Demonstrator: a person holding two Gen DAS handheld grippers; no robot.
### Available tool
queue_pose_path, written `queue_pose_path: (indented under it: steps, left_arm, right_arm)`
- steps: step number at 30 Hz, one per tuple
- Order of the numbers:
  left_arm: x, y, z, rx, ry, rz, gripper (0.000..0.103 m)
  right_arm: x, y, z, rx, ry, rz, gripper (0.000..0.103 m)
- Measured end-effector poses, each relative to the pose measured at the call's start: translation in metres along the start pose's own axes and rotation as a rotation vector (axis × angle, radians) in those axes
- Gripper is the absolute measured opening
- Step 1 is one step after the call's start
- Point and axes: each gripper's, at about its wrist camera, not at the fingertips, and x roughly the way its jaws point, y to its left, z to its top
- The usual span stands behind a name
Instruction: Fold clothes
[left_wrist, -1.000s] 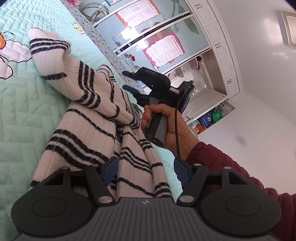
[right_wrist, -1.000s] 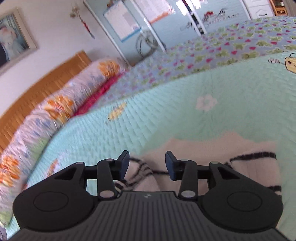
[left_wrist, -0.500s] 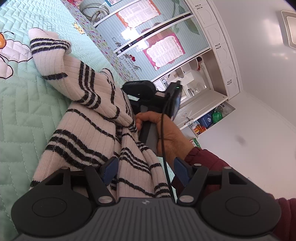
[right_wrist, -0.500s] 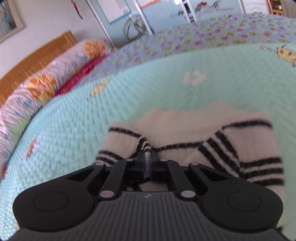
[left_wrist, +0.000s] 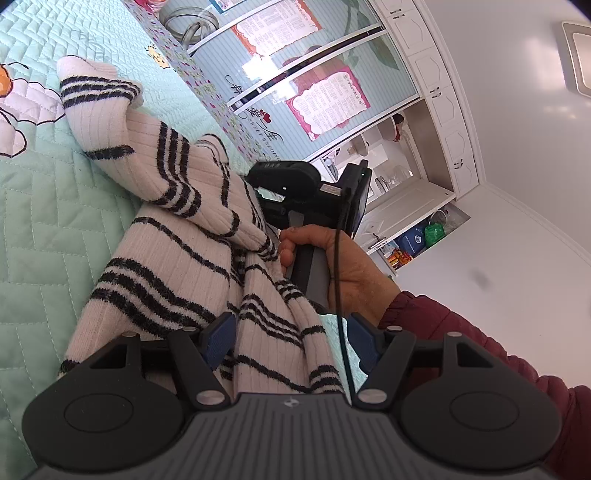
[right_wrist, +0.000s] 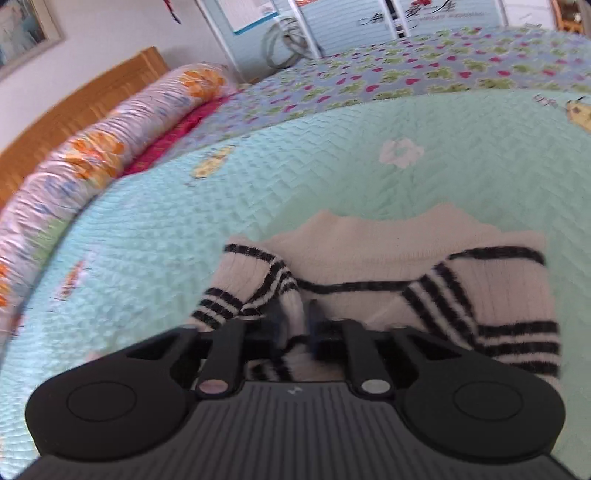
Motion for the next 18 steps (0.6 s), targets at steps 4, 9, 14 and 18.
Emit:
queue_pose_path:
  steps: [4, 9, 14, 18]
  left_arm:
    - [0.0, 0.0, 0.001, -0.001, 0.0, -0.001, 0.07]
    - [0.0, 0.0, 0.002, -0.001, 0.0, 0.0, 0.07]
    - [0.0, 0.0, 0.002, 0.001, 0.001, 0.002, 0.07]
    - [0.0, 0.001, 0.002, -0.002, 0.001, 0.0, 0.07]
  right_arm:
    - [0.003, 0.003, -0.004, -0.048, -0.017, -0.022, 0.009]
    - [-0.046, -0.006, -0.004, 0.035, -0.19, 0.046, 0.022]
    - [-0.058, -0.005, -0.018, 0.097, -0.1, 0.177, 0.021]
    - [-0.023, -0.01, -0.033, 0.119, -0.034, 0.119, 0.002]
